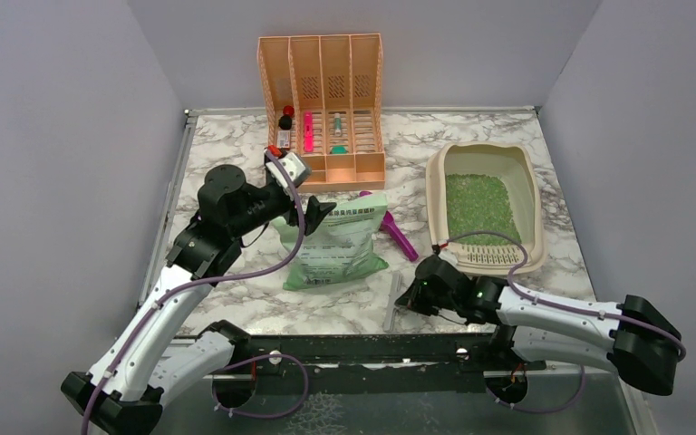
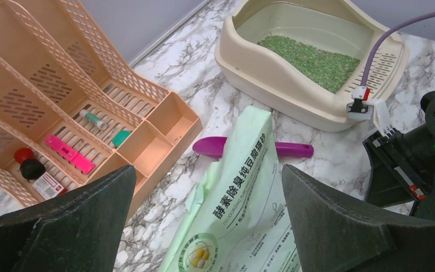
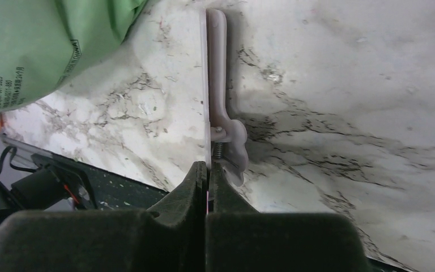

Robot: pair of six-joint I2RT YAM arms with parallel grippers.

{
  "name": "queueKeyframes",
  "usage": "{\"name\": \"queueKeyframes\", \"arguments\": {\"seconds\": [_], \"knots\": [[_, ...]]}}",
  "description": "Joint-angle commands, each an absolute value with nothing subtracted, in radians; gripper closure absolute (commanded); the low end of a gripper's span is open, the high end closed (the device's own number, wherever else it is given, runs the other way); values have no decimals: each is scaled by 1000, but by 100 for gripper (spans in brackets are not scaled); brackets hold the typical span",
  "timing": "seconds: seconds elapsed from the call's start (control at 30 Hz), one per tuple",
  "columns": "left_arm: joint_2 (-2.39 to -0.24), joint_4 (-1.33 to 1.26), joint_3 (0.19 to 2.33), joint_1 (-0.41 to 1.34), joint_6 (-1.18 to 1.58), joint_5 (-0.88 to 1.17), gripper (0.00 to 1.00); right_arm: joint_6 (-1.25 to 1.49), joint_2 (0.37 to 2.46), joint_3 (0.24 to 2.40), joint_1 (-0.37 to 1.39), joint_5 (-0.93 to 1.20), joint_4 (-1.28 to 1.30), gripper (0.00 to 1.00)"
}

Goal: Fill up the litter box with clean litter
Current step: Pick up the clamp at the center of the board, then adjust the clamp at the center of the board.

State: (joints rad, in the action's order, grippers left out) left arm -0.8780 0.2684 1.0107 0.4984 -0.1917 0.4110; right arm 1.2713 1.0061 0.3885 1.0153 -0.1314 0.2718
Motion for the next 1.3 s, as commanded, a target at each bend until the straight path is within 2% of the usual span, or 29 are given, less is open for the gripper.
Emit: {"name": "queueKeyframes", "arguments": {"seconds": [0.0, 0.3, 0.5, 0.67, 0.8, 0.97, 1.27], "knots": [[-894, 236, 1013, 495, -125, 411, 1, 1218, 921, 410, 1019, -207, 464, 99], [-906, 264, 1043, 495, -119, 474, 1, 1160, 621, 421, 1019, -227, 607, 99], [-921, 266, 1062, 494, -93, 455, 1, 975, 447, 478, 1019, -206, 536, 99], [-966, 288, 1109, 494, -14, 434, 1, 862, 397, 536, 1019, -226, 465, 99], [-1034, 294, 1163, 495, 128, 470, 1, 740, 425, 617, 1019, -310, 407, 99], [-1121, 293, 1238, 517, 210, 490, 1, 521, 571, 775, 1019, -384, 363, 99], [-1241, 284, 1351, 675, 282, 317, 1, 260, 873, 1017, 1019, -411, 355, 99]]}}
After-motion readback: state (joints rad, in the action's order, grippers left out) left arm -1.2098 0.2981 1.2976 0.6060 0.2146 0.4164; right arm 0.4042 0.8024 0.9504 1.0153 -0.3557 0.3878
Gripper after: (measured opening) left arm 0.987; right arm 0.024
